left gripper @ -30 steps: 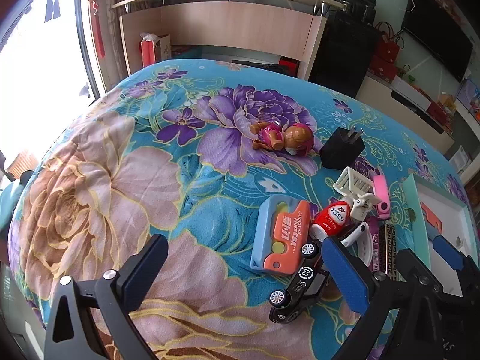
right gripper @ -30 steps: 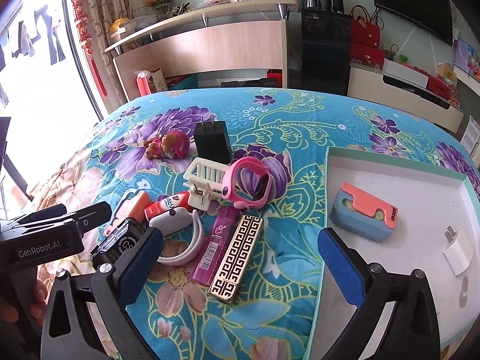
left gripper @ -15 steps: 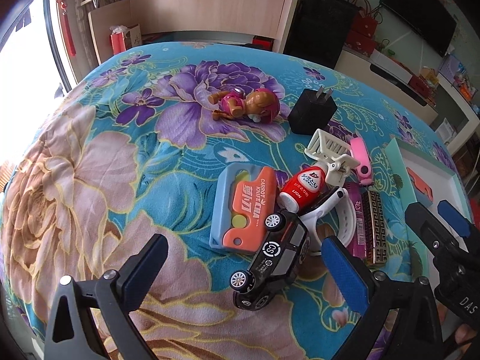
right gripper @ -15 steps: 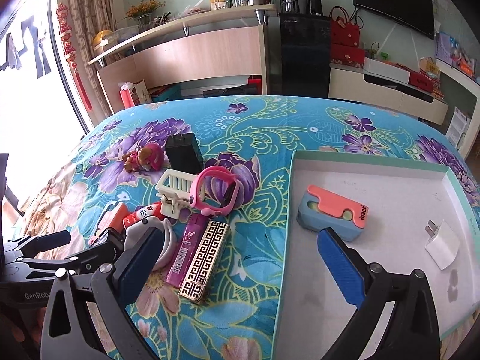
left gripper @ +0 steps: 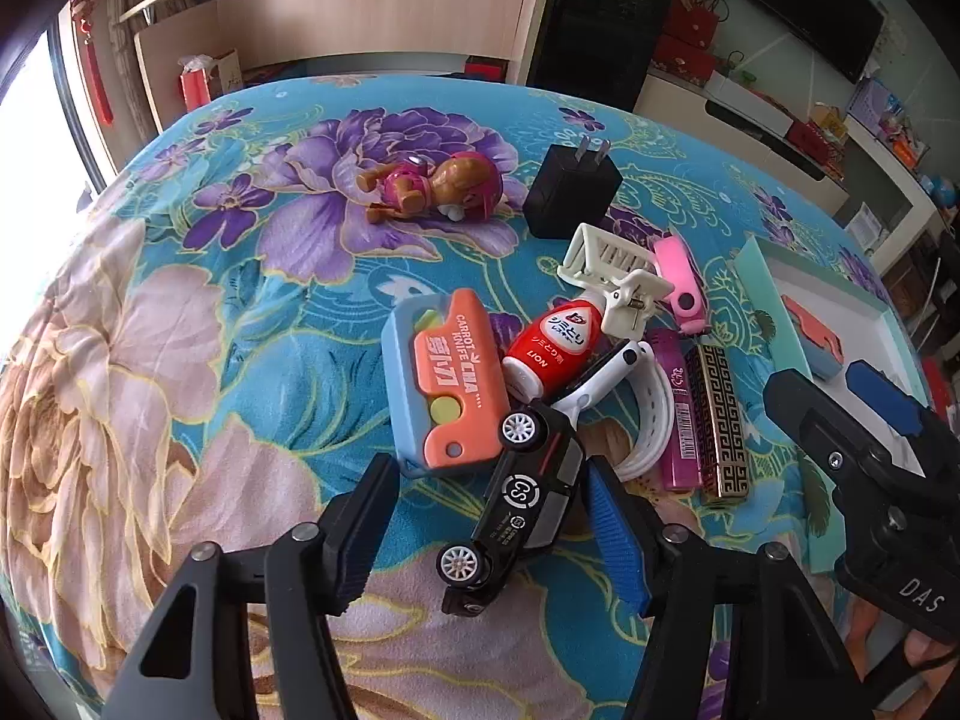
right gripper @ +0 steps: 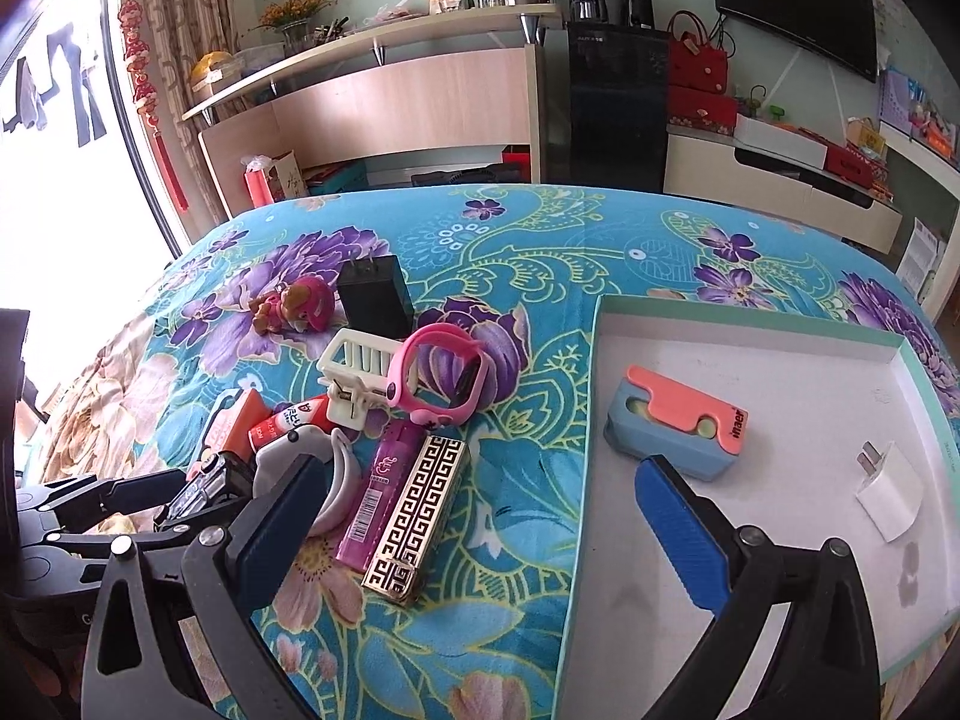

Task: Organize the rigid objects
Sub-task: 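Move the left tool to the black toy car and grasp it, then grasp the gold-patterned harmonica with the right tool while the left tool holds the car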

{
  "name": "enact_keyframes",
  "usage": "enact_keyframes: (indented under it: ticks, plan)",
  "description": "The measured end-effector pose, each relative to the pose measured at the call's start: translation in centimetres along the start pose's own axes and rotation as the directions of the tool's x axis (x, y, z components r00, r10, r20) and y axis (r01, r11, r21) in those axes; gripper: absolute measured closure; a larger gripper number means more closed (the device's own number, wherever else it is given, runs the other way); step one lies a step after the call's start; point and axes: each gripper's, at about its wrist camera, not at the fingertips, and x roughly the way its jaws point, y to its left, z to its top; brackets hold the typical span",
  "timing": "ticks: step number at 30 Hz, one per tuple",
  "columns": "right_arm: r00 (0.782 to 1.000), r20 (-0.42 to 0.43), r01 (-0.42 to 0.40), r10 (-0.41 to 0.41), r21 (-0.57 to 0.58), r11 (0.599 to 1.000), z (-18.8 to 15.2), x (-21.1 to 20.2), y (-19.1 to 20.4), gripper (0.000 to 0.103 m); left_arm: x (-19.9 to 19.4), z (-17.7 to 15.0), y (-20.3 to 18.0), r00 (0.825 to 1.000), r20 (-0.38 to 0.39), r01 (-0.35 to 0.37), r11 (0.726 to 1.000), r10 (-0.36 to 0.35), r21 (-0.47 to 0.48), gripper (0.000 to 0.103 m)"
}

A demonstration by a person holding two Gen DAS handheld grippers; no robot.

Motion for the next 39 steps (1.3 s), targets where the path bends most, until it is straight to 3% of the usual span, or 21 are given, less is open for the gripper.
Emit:
enact_keyframes:
  ticks: [9, 11, 12, 24, 30, 32, 39]
  plan:
    - [1.0, -0.005, 0.0, 0.0, -0.004, 1.0, 0.1, 0.1, 0.1, 0.001, 0.0, -0.3, -1.0, 1.0, -0.001, 0.012, 0.998, -0.012, 0.061, 0.057]
    - [1.0, -0.008, 0.0, 0.0, -0.005, 1.0, 0.0, 0.2, 0.1, 0.001, 0.0, -0.3, -1.1, 1.0, 0.001, 0.028, 0.997, -0.028, 0.069, 0.07]
    - [1.0, -0.01, 0.0, 0.0, -0.005, 1.0, 0.0, 0.2, 0.1, 0.001, -0.1, -0.3, -1.2, 0.999, 0.005, 0.034, 0.997, -0.035, 0.074, 0.071]
    - [0.999, -0.029, -0.02, 0.019, -0.039, 0.999, -0.2, 0.7, 0.9, 0.002, -2.0, 0.4, -0.1, 0.994, 0.1, 0.031, 0.999, -0.033, 0.023, 0.073]
    - [0.998, -0.057, -0.032, 0.028, -0.072, 0.997, -0.5, 1.3, 1.8, 0.024, -2.1, 0.4, 1.0, 0.994, 0.111, 0.01, 1.0, -0.008, -0.024, 0.073]
    - [0.997, -0.074, -0.039, 0.033, -0.081, 0.996, -0.6, 1.6, 2.0, 0.037, -2.1, 0.4, 1.1, 0.994, 0.112, 0.009, 1.0, -0.006, -0.027, 0.073]
    - [0.993, -0.116, -0.05, 0.036, -0.115, 0.992, -1.1, 2.5, 2.9, 0.045, -2.0, 0.4, 1.3, 0.994, 0.107, -0.006, 0.999, 0.01, -0.043, 0.073]
